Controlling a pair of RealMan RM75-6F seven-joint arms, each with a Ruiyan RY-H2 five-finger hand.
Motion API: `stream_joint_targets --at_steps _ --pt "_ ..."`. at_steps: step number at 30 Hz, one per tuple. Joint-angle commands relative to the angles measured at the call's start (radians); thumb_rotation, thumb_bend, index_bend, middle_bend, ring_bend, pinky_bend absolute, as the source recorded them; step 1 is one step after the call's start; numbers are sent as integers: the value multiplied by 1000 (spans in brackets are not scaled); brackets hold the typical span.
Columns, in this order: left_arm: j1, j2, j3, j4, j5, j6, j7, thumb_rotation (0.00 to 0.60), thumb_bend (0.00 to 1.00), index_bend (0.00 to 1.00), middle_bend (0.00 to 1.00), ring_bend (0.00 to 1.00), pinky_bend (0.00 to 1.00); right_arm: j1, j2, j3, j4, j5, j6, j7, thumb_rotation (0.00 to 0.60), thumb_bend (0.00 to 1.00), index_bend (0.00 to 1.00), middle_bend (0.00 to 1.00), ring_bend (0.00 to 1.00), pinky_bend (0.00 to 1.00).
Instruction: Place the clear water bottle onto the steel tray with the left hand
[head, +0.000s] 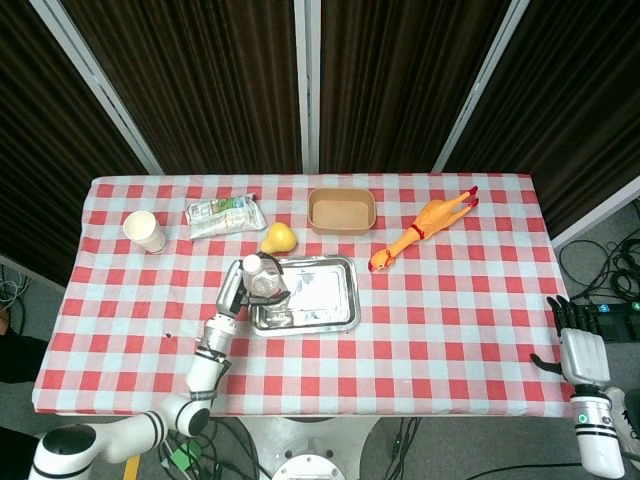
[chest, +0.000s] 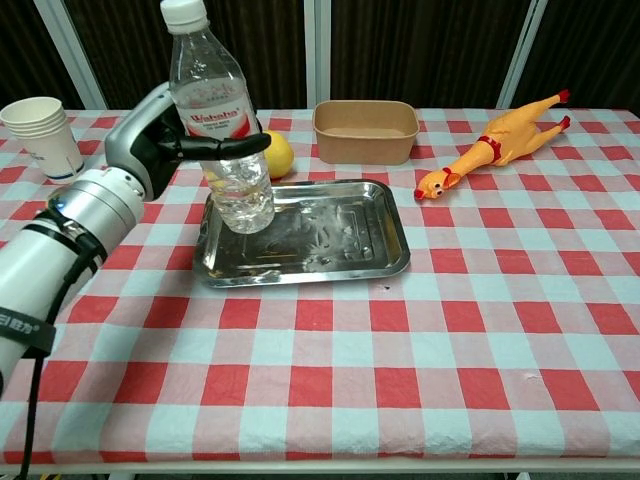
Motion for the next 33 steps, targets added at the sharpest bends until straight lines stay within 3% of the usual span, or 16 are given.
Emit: stream_joint_targets --at_steps 1,13,25,29,33 --pt "-24 -58 -5 68 -1 -5 -27 600 194 611 660 503 524 1 0 1 4 2 -5 4 600 66 0 37 0 0" --pt "-60 -225 -1 359 13 36 -87 600 193 598 651 495 521 4 -2 5 15 6 -14 12 600 68 0 37 0 0" --pt "-36 -225 58 398 9 30 -128 600 145 516 572 425 468 4 -10 3 24 9 -22 8 600 67 0 37 0 0" --pt "-34 -225 72 402 10 41 -130 600 100 391 496 349 414 5 -8 4 22 11 -28 9 600 92 0 36 0 0" --pt "-45 -225 74 405 20 72 -144 600 54 256 346 231 335 7 -8 5 21 12 -33 9 600 101 0 34 0 0"
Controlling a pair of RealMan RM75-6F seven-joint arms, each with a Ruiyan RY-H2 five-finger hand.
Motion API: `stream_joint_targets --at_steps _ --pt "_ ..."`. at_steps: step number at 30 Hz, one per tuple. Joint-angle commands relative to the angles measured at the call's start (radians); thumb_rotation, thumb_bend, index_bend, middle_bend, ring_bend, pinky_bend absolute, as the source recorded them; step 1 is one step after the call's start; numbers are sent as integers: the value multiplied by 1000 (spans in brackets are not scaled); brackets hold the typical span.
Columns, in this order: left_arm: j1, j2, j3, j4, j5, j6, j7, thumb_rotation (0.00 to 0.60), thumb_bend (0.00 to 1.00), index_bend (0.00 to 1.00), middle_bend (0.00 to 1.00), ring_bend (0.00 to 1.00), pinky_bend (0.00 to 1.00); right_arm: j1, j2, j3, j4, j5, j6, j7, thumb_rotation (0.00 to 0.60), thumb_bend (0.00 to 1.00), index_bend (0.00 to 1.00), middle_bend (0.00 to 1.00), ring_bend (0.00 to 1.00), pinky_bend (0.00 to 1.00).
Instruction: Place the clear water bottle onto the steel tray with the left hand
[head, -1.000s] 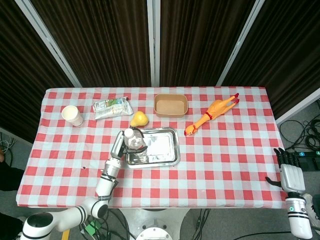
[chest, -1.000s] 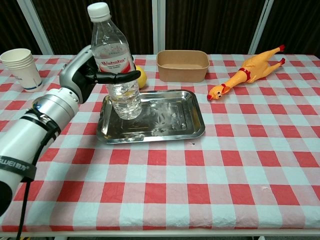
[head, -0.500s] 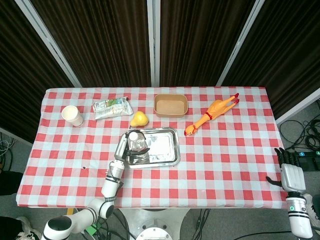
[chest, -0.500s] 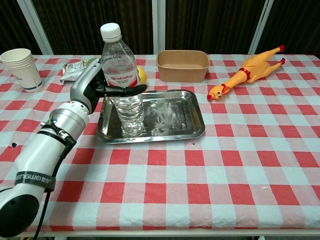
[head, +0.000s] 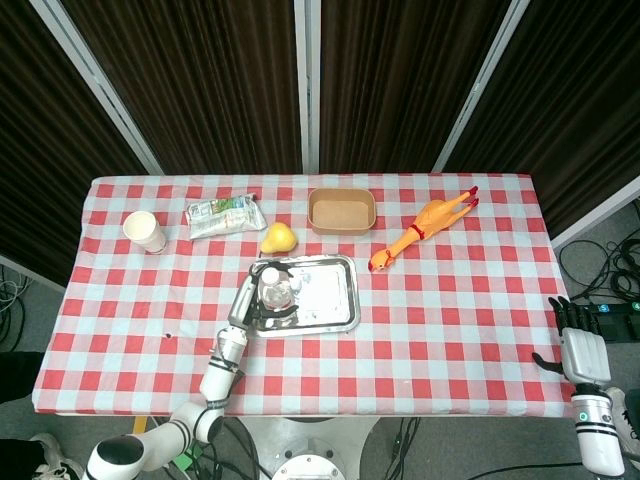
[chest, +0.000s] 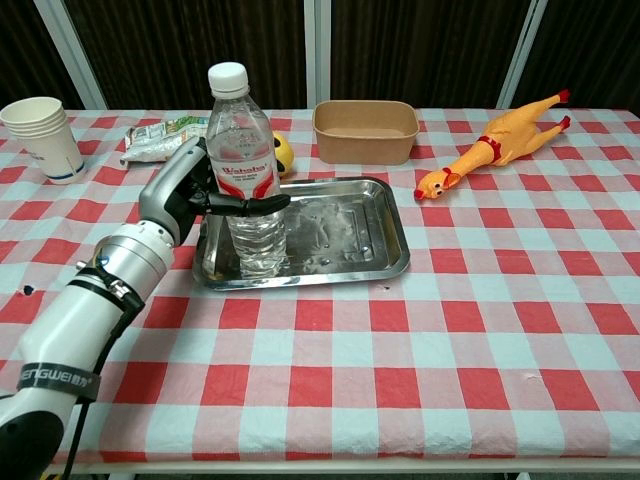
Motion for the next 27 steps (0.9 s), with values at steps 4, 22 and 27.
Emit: stream_joint_targets --at_steps 4,22,27 --pt "-16 0 -17 -4 -3 35 -5 600 4 175 263 187 297 -1 1 0 -3 -1 2 2 600 101 0 33 0 0" --pt "66 273 -32 -531 10 92 191 600 0 142 202 151 242 -5 14 -2 -33 -9 19 1 600 101 0 32 0 0" --pt "97 405 -56 -767 -4 92 307 600 0 142 202 151 241 -9 20 -5 -48 -17 35 0 600 101 0 32 0 0"
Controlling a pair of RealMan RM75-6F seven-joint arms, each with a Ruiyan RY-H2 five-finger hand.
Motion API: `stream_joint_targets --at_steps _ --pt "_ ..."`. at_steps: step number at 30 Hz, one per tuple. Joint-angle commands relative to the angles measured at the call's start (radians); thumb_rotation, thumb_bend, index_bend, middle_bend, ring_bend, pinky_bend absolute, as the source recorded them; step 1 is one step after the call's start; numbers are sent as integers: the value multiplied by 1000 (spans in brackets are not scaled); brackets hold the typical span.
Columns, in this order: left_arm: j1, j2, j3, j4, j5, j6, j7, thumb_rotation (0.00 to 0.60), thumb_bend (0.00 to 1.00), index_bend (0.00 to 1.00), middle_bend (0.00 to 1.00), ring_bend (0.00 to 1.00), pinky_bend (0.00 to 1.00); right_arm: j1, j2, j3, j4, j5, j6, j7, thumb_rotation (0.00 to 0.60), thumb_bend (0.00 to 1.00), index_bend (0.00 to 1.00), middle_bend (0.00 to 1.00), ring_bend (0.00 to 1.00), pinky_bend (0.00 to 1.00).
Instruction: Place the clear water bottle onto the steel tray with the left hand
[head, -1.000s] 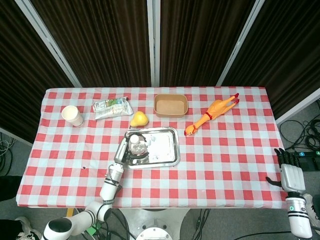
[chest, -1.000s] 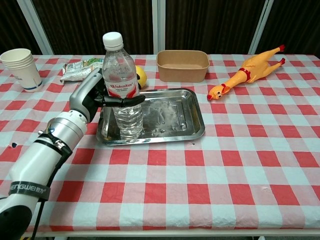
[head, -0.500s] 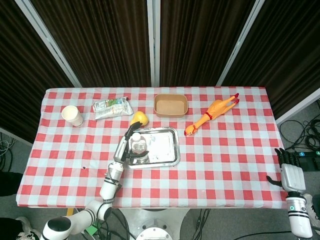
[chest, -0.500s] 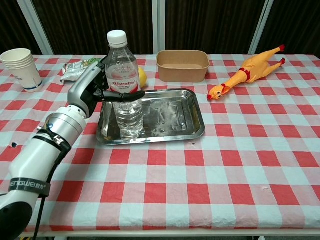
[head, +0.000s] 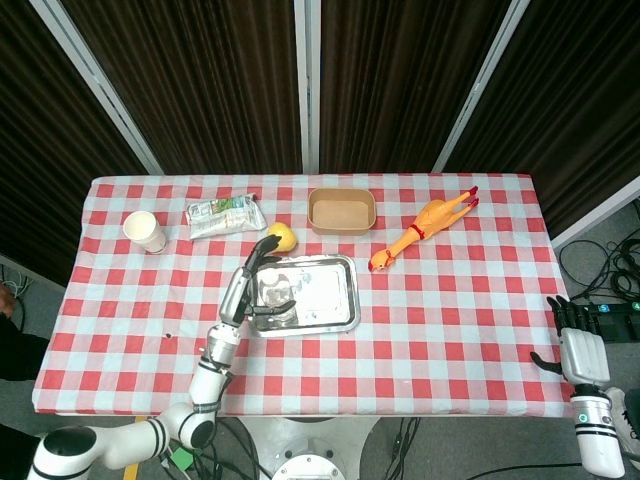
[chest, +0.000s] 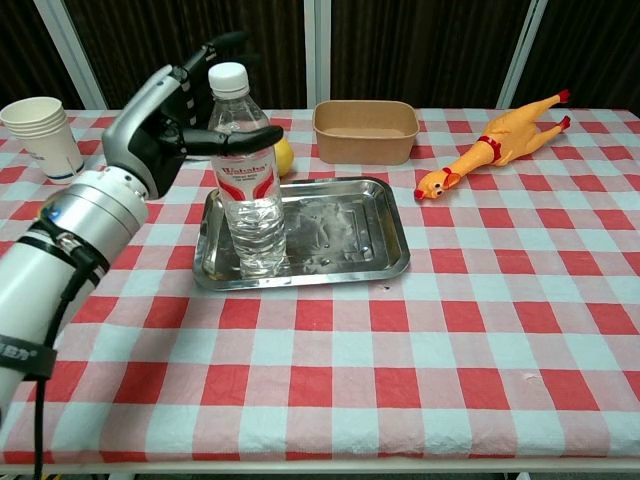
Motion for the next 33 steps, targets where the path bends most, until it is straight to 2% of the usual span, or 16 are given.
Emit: stream_joint_targets --at_steps 1,6,11,14,17,21,23,27,33 --pt "42 155 -32 -231 -14 7 138 600 0 142 202 151 241 -2 4 -2 -8 -5 9 -2 600 101 0 31 0 0" --pt "43 260 -93 -357 -20 11 220 600 0 142 202 151 241 -5 9 -7 -23 -13 19 -7 600 101 0 31 0 0" --pt "57 348 -156 -408 -32 37 236 600 0 142 202 151 241 -4 12 -5 -26 -8 12 -6 600 101 0 30 0 0" --pt "77 400 -194 -405 -51 58 231 600 0 142 202 151 241 -3 11 -2 -21 -2 5 -4 600 101 0 30 0 0" --pt "107 439 -193 -343 -63 69 228 600 52 142 204 151 241 -2 9 -1 -16 1 2 -3 600 101 0 31 0 0" --pt "146 456 -143 -161 -90 35 219 600 249 144 214 151 241 0 4 -5 -8 -3 -1 -3 600 101 0 31 0 0" --pt "159 448 -108 -59 -98 8 227 600 290 147 218 151 241 0 1 -6 -3 -4 -3 -4 600 101 0 31 0 0" --pt "184 411 11 168 -51 -30 347 600 307 164 219 151 238 2 -7 -7 10 -3 -7 -7 600 101 0 32 0 0" --pt "213 361 211 380 102 -59 546 600 259 173 219 151 227 4 -16 -7 24 -2 -13 -9 600 101 0 32 0 0"
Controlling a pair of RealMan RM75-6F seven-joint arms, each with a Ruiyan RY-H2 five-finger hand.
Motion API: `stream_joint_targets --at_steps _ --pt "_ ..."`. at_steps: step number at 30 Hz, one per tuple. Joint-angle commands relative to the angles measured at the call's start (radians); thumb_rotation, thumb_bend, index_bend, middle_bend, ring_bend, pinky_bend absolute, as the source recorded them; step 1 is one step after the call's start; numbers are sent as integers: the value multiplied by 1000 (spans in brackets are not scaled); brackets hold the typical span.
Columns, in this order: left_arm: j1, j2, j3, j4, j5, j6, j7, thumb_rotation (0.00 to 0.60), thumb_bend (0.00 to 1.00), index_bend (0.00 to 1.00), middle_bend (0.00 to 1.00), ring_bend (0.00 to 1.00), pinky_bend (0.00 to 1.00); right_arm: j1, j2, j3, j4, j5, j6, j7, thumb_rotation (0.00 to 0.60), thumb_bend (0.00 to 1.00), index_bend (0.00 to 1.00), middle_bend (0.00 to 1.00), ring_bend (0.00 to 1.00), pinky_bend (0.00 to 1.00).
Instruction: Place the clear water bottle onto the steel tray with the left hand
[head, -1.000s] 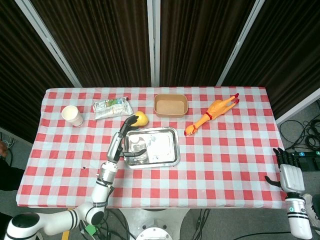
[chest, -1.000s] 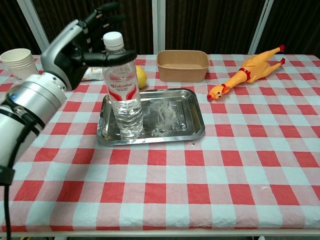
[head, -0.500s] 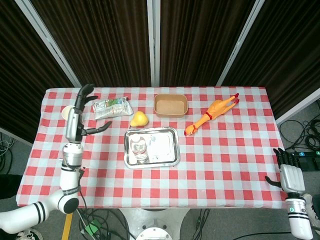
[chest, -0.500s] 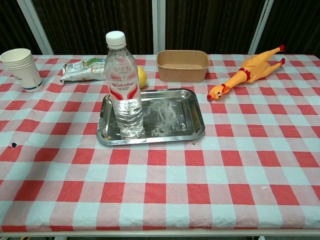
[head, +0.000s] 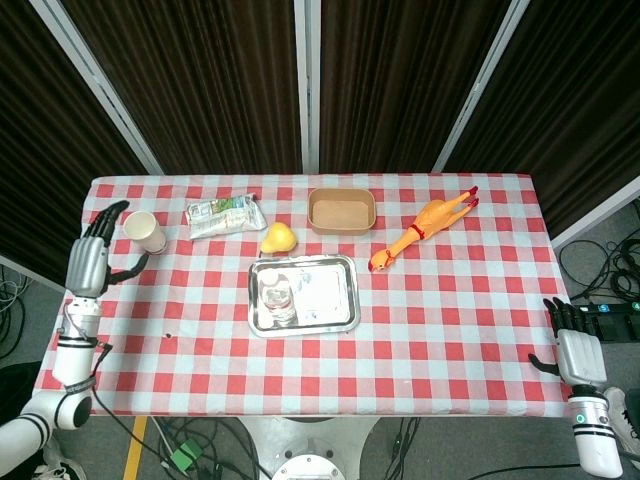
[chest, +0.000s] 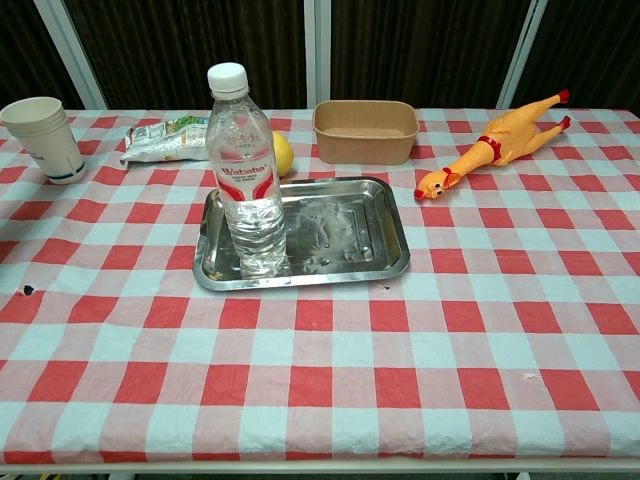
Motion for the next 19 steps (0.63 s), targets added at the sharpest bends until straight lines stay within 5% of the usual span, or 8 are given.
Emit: stream_joint_targets --at_steps 1,6,19 --pt "43 -48 173 171 121 -52 176 600 236 173 219 151 224 -1 0 0 -1 -2 5 4 600 101 0 32 0 0" --pt "78 -68 215 212 118 -105 208 600 159 178 219 149 217 -1 -1 -3 0 -6 6 4 600 101 0 32 0 0" --pt "102 -112 183 272 112 -22 199 600 133 181 219 146 209 0 -8 -2 12 -4 3 4 600 101 0 32 0 0"
